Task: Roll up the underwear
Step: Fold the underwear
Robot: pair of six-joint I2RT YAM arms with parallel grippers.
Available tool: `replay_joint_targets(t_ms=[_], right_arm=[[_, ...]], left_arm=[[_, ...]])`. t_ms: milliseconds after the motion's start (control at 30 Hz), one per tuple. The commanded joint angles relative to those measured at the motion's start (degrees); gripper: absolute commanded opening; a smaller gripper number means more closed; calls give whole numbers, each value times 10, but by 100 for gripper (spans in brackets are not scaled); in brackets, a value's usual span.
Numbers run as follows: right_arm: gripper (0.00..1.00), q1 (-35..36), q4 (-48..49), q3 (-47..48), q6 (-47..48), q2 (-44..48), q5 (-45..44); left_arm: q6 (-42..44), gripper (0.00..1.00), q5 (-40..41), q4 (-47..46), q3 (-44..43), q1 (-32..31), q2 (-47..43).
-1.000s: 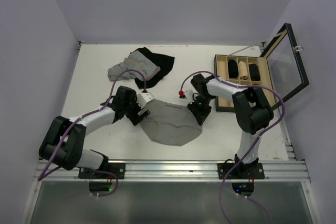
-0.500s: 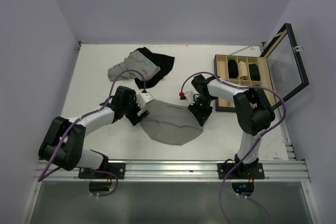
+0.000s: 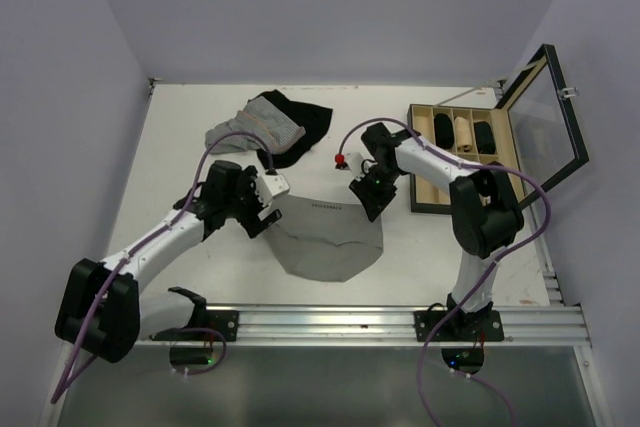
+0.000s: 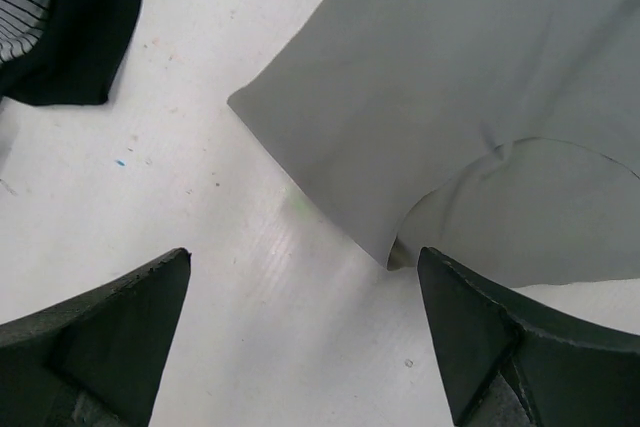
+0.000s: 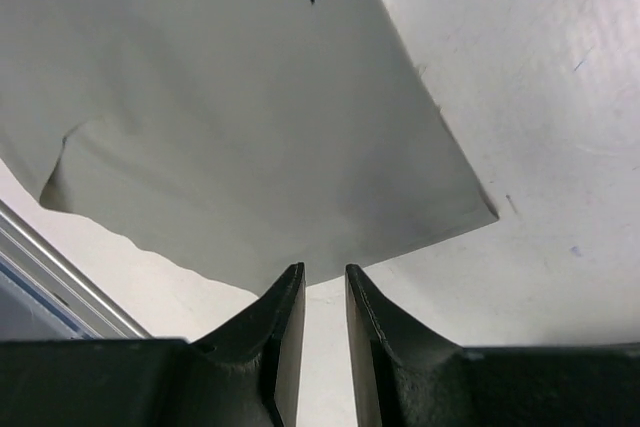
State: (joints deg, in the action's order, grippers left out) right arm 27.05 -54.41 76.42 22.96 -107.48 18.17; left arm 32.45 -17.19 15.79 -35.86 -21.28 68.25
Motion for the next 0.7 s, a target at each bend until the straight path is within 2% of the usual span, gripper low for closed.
replay_joint_targets(t_ms=[0,133,300,533,667], right_arm=[[27,-2,4,42,-10,9,20],[25,-1,33,52,-21,-18,3],[22,-1,60,55,-22,-54,-9],[19,-2,81,39,-10,-88,-30],[17,-3,88,-2,-19,-70,-11]], left_arm=[[-22,100,-8,-5,-40,4,19],[-55,97,-7,-38,-69,5,67],[-82,88,-25,-69,-91,4,146],[-99,84,-6,-87,-105,5,215],[-93,82,12,-99,-126,6,266]])
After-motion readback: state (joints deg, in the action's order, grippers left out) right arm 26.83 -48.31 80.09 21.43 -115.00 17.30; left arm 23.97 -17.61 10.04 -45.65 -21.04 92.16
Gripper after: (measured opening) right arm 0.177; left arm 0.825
